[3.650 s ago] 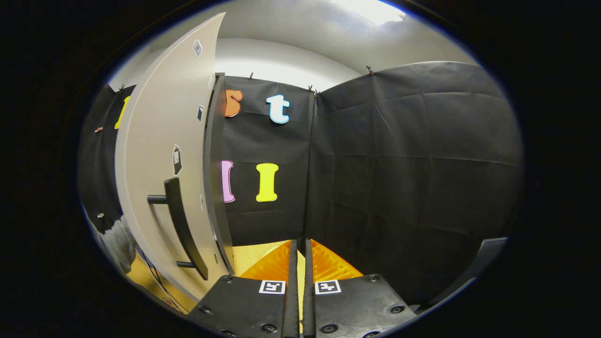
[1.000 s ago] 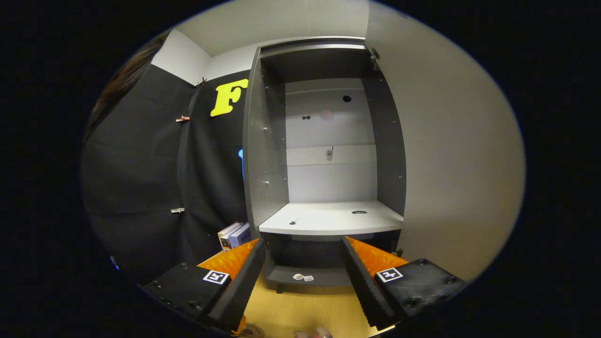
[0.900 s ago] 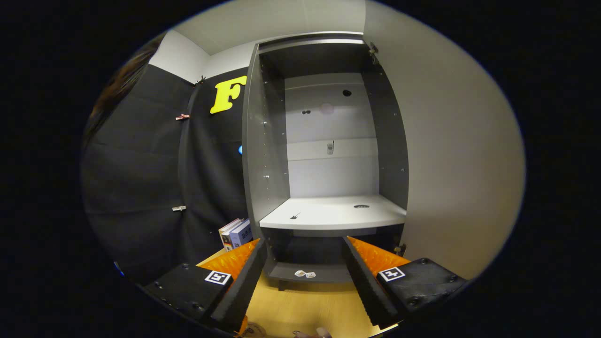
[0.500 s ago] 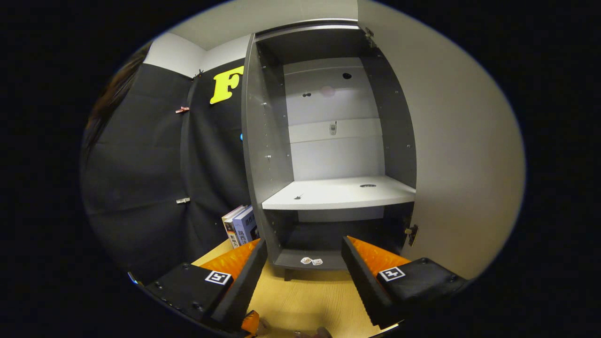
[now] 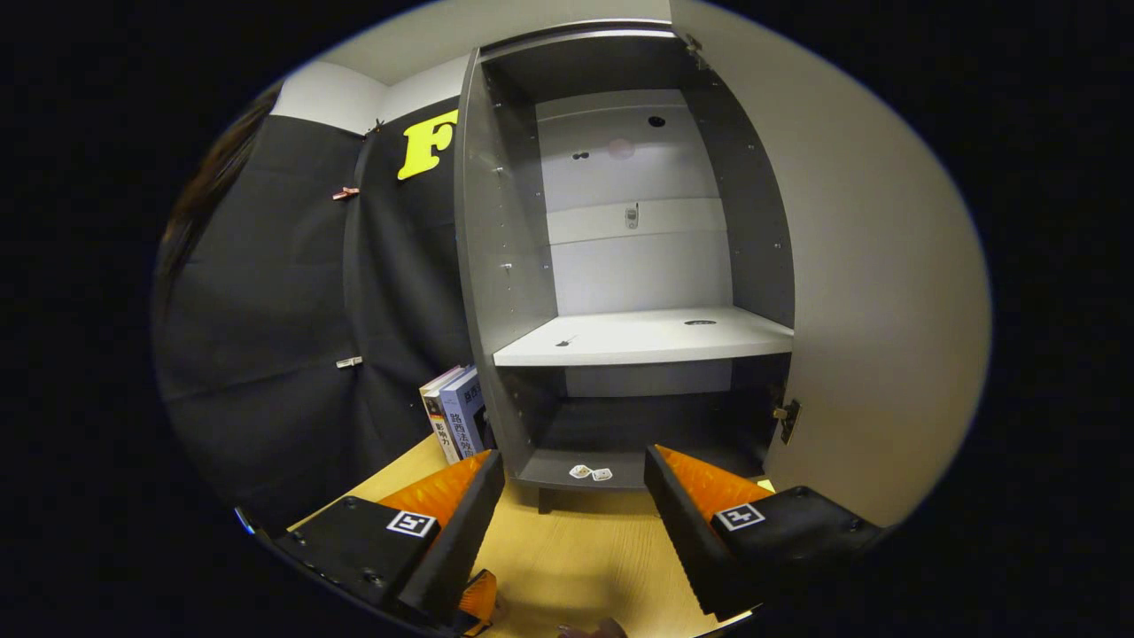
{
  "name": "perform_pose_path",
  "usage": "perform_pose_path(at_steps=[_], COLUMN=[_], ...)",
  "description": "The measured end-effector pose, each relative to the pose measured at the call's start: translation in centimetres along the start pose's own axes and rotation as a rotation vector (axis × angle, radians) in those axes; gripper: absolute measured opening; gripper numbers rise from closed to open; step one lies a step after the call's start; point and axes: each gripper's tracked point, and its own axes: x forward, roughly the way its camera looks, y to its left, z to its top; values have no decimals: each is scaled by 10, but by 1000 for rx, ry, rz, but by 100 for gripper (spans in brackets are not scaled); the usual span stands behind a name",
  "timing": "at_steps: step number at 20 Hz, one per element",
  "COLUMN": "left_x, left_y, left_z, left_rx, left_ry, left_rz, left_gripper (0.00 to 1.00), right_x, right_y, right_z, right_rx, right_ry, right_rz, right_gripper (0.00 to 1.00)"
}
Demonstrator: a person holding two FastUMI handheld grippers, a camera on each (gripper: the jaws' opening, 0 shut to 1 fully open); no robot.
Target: Open the cabinet door with the right hand, grasp the bottle in the cabinet with the left hand and place it on the coaster, then close the cabinet door with the right hand.
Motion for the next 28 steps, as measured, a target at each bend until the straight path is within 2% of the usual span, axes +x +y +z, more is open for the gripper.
perform_pose_path(at_steps=[4, 9, 18, 23, 28], left_x=[-2, -24, -19, -19, -19], left_y=[0, 2, 6, 10, 12], left_z=[-5, -27, -15, -3, 28], left_rx=[19, 2, -41, -60, -55], left_ry=[-1, 100, 126, 141, 121], left_rz=[6, 1, 5, 11, 6], left_gripper=[82, 82, 86, 86, 86], right_x=[1, -1, -11, -21, -36], right_y=[-4, 0, 10, 2, -5], right_z=[-19, -15, -4, 17, 44], right_rx=[11, 17, -19, -29, -70], right_ry=[49, 61, 60, 25, -22], right_rz=[-1, 12, 29, 3, -27], right_gripper=[98, 98, 98, 98, 98])
